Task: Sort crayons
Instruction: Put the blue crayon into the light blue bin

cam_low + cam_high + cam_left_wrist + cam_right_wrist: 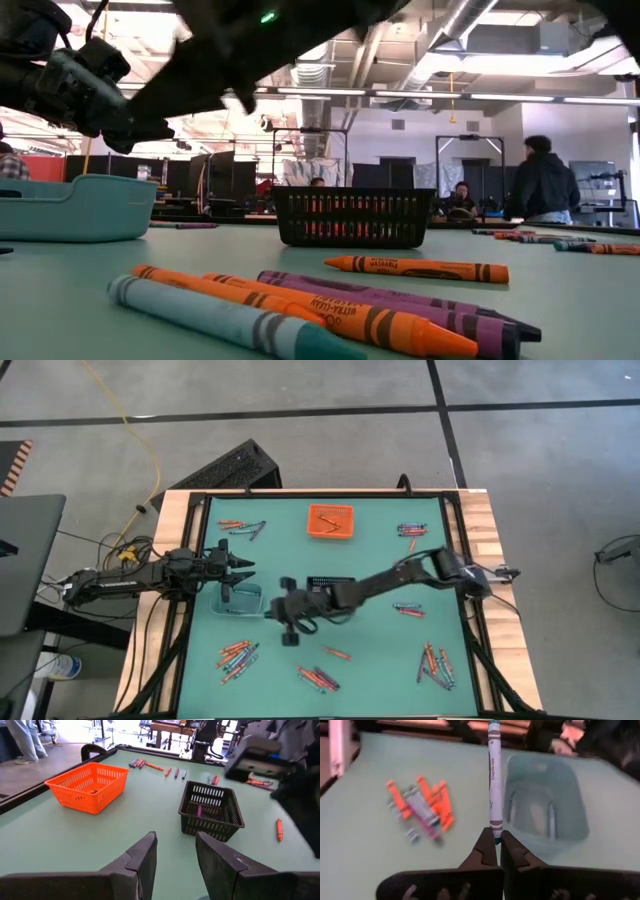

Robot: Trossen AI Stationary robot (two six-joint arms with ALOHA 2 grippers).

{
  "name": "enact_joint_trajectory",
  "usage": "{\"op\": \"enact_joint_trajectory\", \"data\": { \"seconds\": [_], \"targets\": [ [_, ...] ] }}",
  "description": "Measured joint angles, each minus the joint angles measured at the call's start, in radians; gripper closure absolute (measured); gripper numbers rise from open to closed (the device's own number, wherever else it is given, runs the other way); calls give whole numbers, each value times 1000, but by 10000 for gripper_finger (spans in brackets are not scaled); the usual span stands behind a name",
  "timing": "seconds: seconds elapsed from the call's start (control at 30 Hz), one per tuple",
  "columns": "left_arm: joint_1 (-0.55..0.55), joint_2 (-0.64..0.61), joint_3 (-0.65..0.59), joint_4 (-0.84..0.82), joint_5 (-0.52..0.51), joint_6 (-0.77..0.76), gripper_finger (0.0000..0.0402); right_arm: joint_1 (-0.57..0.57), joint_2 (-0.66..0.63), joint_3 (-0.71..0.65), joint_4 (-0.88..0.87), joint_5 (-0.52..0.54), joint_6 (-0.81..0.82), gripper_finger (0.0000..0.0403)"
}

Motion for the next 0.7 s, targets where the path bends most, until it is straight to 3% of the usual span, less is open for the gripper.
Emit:
{"op": "enact_joint_trajectory", "data": {
  "seconds": [0.4, 0.7],
  "targets": [
    [0, 6, 0, 0, 0, 0, 276, -78, 227, 325, -82, -30, -63, 384],
    [0, 13, 0, 0, -1, 0, 276, -99, 216, 348, -135, -30, -55, 337]
  ]
}}
